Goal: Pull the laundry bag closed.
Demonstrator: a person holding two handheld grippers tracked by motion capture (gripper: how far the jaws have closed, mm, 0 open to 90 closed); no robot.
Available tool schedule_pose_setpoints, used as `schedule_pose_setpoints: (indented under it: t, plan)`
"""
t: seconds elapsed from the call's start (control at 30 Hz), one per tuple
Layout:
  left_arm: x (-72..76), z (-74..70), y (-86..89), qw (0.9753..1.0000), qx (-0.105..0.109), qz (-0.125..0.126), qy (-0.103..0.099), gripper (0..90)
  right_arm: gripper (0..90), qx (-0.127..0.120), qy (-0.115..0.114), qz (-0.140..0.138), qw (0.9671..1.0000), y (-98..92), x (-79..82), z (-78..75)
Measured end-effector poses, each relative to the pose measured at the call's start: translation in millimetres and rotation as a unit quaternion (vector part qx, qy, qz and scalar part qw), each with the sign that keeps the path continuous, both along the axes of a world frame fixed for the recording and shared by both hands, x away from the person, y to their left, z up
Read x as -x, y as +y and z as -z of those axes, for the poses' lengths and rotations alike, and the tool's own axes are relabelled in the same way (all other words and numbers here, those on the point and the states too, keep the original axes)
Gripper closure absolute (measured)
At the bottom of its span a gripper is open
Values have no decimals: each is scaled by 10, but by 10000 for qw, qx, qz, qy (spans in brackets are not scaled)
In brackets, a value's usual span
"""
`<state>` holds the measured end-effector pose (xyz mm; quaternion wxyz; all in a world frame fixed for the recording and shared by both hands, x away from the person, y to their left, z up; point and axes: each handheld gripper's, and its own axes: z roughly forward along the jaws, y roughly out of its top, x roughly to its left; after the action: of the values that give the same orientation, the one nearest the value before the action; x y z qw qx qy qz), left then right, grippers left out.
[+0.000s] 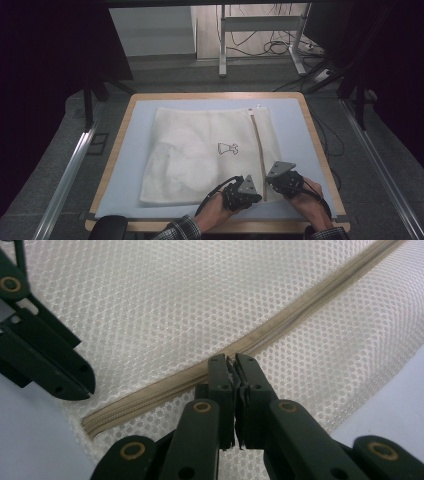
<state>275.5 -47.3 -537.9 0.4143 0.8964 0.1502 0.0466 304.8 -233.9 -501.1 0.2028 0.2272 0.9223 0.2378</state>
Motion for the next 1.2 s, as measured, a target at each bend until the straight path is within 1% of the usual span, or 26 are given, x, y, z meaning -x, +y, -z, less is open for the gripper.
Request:
schedule_pose_setpoints:
  t: [0.03, 0.1, 0.17, 0.27, 0.37, 0.4, 0.43, 0.6, 0.77, 0.93, 1.07, 1.2]
  plan:
    - [3, 0, -2, 10000, -5, 7, -32, 900, 860, -2, -13, 2, 10000, -3, -10, 1]
    - [2, 1, -1, 10000, -2, 6, -20, 900, 860, -38, 0, 6, 10000, -7, -21, 1]
    - [-15, 0, 5, 10000, 4, 25, 34, 900, 860, -108, 29, 22, 9999, -22, -54, 1]
    - [-15, 0, 6, 10000, 2, 27, 36, 900, 861, -122, 16, 24, 9999, -28, -73, 2]
    - [-16, -2, 6, 10000, -11, 32, 37, 900, 861, -59, -39, 21, 10000, -23, -105, 3]
    - [-16, -2, 6, 10000, -11, 32, 37, 900, 860, -72, -59, 20, 10000, -22, -114, 5]
    - [-17, -2, 6, 10000, -9, 32, 42, 900, 860, -66, -30, 8, 10000, -22, -126, 2]
    - [-17, -1, 3, 10000, 17, 21, 64, 900, 860, -78, -26, -12, 10000, -17, -161, 7]
    - [-14, -1, 2, 10000, 11, 28, 53, 900, 860, -25, -98, 6, 9999, -6, -193, 7]
    - [-9, 3, -3, 10000, 51, 2, 84, 900, 860, -4, -101, 14, 9999, 0, -221, 9]
    - [-10, 3, -3, 9999, 54, 2, 89, 900, 860, 0, -138, 34, 9999, 12, -250, 11]
    - [-5, 5, -6, 9999, 71, -7, 81, 900, 861, 56, -226, 74, 9997, 21, -308, 11]
